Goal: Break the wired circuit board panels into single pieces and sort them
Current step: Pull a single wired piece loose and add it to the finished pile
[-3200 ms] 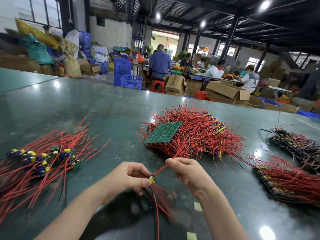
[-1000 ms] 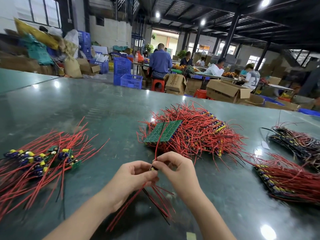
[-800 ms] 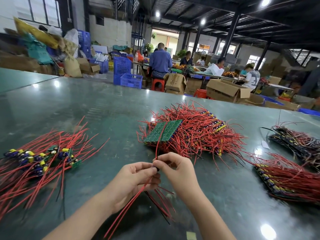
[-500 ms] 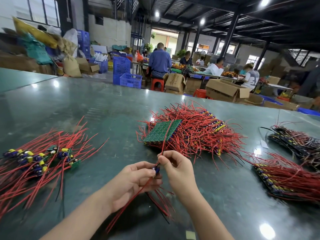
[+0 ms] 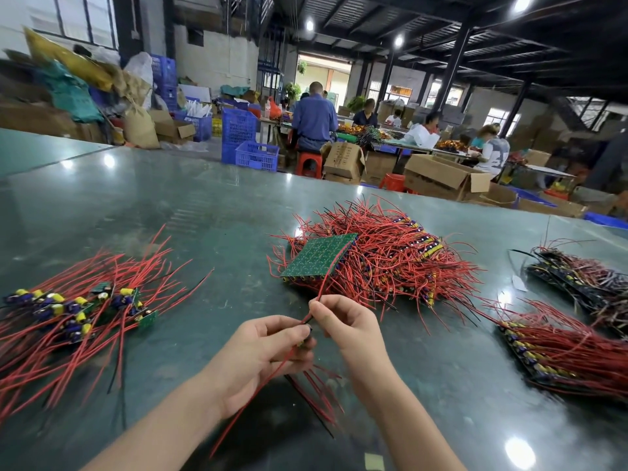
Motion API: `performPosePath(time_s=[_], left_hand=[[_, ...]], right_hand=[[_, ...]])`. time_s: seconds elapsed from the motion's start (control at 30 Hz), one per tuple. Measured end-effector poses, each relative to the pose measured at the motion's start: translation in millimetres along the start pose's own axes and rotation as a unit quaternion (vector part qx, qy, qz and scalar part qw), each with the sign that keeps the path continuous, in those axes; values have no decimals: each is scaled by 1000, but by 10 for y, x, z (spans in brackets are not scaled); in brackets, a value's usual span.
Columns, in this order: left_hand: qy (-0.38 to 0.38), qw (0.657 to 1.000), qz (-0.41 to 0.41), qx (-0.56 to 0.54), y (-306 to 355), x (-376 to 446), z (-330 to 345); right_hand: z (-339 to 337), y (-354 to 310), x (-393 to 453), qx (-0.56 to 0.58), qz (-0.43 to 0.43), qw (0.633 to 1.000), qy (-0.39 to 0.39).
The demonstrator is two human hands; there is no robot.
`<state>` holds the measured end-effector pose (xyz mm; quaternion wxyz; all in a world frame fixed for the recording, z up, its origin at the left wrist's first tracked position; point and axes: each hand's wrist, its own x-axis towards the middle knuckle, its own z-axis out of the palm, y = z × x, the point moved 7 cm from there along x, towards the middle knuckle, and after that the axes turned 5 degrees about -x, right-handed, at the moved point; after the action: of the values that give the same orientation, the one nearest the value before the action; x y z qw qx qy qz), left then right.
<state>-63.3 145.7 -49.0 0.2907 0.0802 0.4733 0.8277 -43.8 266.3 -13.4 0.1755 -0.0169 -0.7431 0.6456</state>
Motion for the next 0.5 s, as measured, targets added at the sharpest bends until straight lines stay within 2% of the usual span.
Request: performPosePath(time_s=[0.17, 0.33, 0.5], left_hand=[[-10, 1000, -6, 16, 13, -23, 16], [-44, 999, -2, 7, 19, -59, 99], [-44, 999, 8, 19, 38, -73, 130]], right_hand=[[-2, -10, -5, 11, -4, 1000, -3], [-26, 45, -29, 24, 6, 998, 58], [-44, 27, -41, 40, 7, 996, 77]])
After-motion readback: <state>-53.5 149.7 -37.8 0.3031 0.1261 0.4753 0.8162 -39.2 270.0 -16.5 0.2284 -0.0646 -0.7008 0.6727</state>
